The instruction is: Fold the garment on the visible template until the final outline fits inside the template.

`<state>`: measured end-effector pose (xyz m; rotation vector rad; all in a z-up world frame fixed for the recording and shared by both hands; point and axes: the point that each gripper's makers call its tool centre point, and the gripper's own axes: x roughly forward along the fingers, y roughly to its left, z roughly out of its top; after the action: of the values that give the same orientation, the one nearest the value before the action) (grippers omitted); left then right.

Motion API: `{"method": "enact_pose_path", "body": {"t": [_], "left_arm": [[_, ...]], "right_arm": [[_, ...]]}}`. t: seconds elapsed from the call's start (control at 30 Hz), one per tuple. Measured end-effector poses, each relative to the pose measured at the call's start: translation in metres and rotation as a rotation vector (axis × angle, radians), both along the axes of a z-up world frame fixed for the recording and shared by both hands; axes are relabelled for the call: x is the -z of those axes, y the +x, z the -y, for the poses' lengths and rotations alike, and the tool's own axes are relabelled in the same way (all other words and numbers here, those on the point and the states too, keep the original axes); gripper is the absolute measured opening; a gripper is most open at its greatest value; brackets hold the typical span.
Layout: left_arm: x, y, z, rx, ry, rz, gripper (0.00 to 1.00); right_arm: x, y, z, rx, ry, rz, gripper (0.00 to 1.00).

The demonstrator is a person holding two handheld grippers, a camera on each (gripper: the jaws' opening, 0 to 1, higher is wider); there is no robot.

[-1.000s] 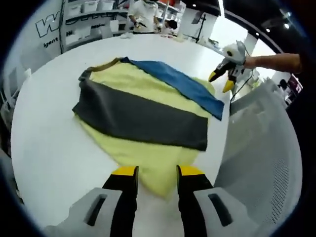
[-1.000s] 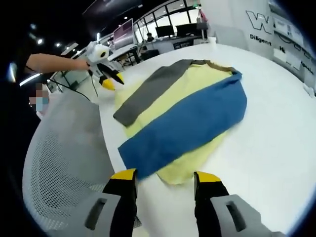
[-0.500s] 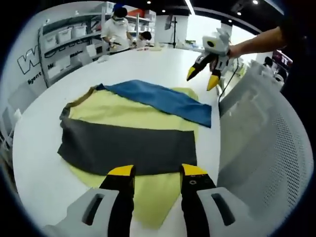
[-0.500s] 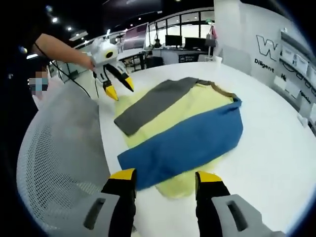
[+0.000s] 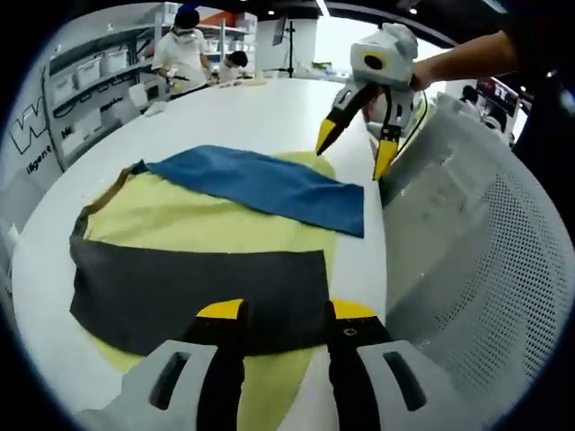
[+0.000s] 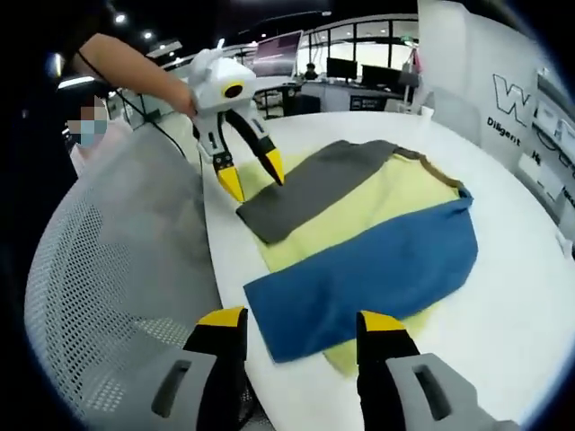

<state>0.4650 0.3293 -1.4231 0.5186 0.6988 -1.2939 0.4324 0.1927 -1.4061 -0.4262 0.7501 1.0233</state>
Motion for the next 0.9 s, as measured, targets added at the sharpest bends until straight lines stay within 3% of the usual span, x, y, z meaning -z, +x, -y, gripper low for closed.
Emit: {"method": "enact_pose_path", "body": {"t": [0.3, 0.5, 0.57, 0.63, 0.9], "left_arm": [[0.014, -0.009, 0.006, 0.048, 0.061, 0.007, 0.3], [0.021, -0.009, 0.002, 0.076, 0.104, 0.028, 0.22], [0.02, -0.006, 0.002, 0.036, 0.104, 0.004, 0.14], [0.021, -0.009, -0.001, -0.026, 0.114, -0.078, 0.02], [0.014, 0.0, -0.004, -0.124, 0.089, -0.141, 0.01]], "right_arm": [[0.009, -0.005, -0.013, -0.049, -0.029, -0.024, 0.43], [0.017, -0.008, -0.02, -0.066, -0.046, -0.045, 0.4], [0.021, -0.009, -0.021, -0.066, -0.048, -0.061, 0.39], [0.024, -0.009, -0.021, -0.069, -0.063, -0.068, 0.37], [0.036, -0.009, -0.025, -0.068, -0.08, -0.104, 0.32]]}}
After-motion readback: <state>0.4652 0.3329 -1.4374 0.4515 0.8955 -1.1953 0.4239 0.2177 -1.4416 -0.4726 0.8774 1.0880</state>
